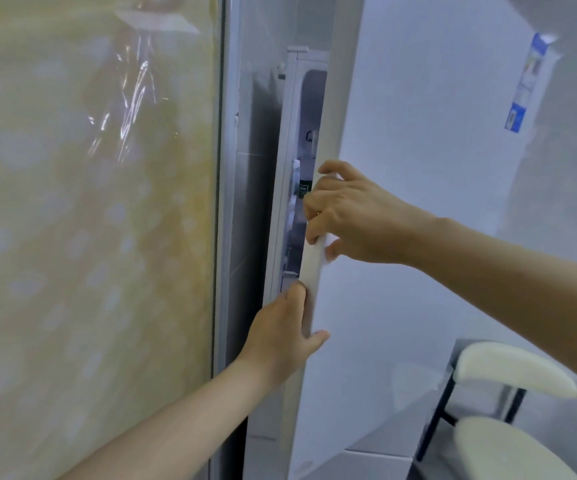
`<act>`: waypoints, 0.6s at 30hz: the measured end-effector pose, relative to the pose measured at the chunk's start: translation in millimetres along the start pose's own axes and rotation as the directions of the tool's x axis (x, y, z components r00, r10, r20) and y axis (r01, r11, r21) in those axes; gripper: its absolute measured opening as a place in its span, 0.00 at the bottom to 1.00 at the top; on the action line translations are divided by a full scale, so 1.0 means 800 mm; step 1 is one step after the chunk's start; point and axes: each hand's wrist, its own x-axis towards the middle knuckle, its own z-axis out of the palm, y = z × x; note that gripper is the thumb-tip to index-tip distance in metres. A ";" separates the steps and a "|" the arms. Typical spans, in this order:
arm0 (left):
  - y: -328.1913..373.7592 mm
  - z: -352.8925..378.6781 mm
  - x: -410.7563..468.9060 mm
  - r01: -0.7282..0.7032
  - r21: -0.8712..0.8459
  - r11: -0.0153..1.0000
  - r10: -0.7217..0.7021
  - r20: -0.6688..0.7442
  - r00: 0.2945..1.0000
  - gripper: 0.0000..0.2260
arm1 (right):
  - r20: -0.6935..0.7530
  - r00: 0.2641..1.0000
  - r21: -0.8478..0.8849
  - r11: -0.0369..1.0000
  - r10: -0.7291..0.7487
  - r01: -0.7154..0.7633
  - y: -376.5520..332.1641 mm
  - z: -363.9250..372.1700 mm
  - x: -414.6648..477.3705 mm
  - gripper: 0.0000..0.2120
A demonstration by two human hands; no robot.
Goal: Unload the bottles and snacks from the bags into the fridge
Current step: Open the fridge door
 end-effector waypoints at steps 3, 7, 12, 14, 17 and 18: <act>0.014 -0.002 -0.015 -0.026 -0.036 0.999 0.026 -0.009 1.000 0.15 | -0.025 1.000 -0.007 1.000 -0.002 0.002 -0.006 -0.014 -0.028 0.11; 0.035 -0.006 -0.033 -0.064 -0.131 0.989 0.062 -0.016 0.998 0.08 | -0.022 1.000 -0.003 1.000 0.017 -0.017 -0.012 -0.039 -0.070 0.11; 0.065 -0.009 -0.038 -0.182 -0.118 0.976 0.183 -0.002 0.983 0.06 | -0.002 0.998 0.003 0.998 0.056 -0.056 -0.017 -0.070 -0.136 0.12; 0.078 -0.002 -0.037 -0.189 -0.108 0.976 0.190 0.000 0.982 0.08 | 0.002 0.998 0.004 0.998 0.065 -0.065 -0.019 -0.081 -0.165 0.13; 0.102 0.013 -0.040 -0.219 -0.099 0.971 0.227 0.074 0.971 0.13 | 0.002 0.996 0.020 0.996 0.092 -0.092 -0.021 -0.100 -0.212 0.14; 0.110 0.018 -0.042 -0.224 -0.095 0.970 0.234 0.107 0.966 0.16 | 0.000 0.995 0.026 0.995 0.101 -0.101 -0.022 -0.107 -0.229 0.14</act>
